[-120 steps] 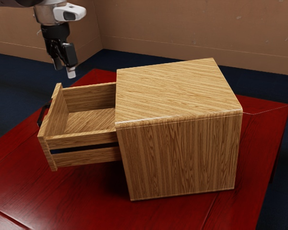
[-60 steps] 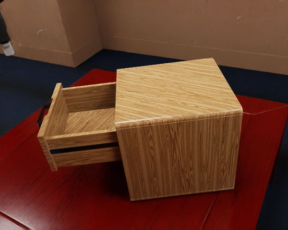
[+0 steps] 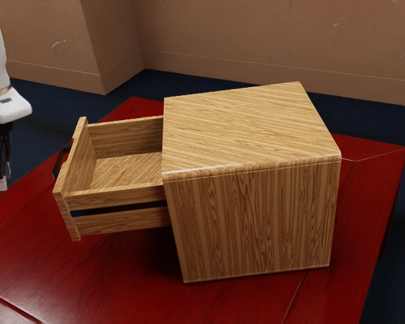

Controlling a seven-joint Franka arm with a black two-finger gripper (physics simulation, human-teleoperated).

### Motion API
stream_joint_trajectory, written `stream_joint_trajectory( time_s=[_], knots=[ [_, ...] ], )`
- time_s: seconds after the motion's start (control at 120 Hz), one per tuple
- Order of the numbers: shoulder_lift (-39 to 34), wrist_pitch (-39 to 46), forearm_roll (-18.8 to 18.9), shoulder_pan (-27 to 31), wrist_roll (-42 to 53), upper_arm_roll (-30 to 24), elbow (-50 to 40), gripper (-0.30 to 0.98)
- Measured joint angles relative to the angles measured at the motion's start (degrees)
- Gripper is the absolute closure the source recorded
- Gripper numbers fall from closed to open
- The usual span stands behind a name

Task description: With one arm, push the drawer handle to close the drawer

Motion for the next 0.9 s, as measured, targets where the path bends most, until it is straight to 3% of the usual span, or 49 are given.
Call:
stream_joint_trajectory(
  time_s=[0.125,0.283,0.475,0.9],
  knots=[
    [2.7,6.8,0.6,0.1,2.0,1.9,-0.7,0.64],
    [4.5,11.5,1.5,-0.4,4.9,3.4,-0.2,0.73],
    [12.0,14.9,2.1,-0.7,7.6,3.6,4.0,0.77],
    [19.1,18.9,1.3,-4.6,11.2,3.4,9.0,0.79]
  ],
)
